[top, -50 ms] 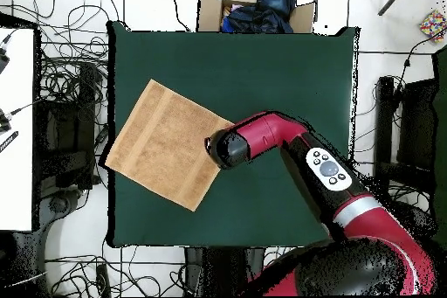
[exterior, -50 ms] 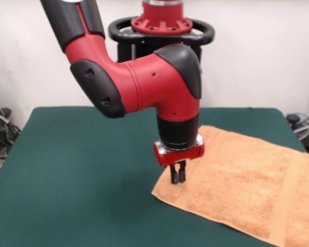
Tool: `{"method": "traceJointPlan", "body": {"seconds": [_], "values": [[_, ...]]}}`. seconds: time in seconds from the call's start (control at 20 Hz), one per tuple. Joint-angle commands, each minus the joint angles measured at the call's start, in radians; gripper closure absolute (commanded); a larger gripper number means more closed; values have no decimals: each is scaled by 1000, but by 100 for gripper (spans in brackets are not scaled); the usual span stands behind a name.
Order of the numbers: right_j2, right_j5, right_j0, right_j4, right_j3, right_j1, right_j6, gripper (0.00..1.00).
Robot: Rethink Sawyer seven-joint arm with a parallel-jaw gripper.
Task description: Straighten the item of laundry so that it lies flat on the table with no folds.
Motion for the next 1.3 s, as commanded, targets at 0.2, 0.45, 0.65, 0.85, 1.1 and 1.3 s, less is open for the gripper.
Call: {"method": "traceJointPlan", "body": {"seconds": [0.2,0.45,0.65,0.85,1.1,1.3], "values": [[-82,107,-7,-80,-124,-18,-323,100],[-80,105,-6,-77,-128,-28,-350,100],[-85,113,-3,-62,-135,-38,-371,100],[-88,131,2,-39,-138,-57,-391,100],[-90,153,12,-21,-140,-86,-408,100],[-91,156,12,-15,-131,-102,-407,100]]}}
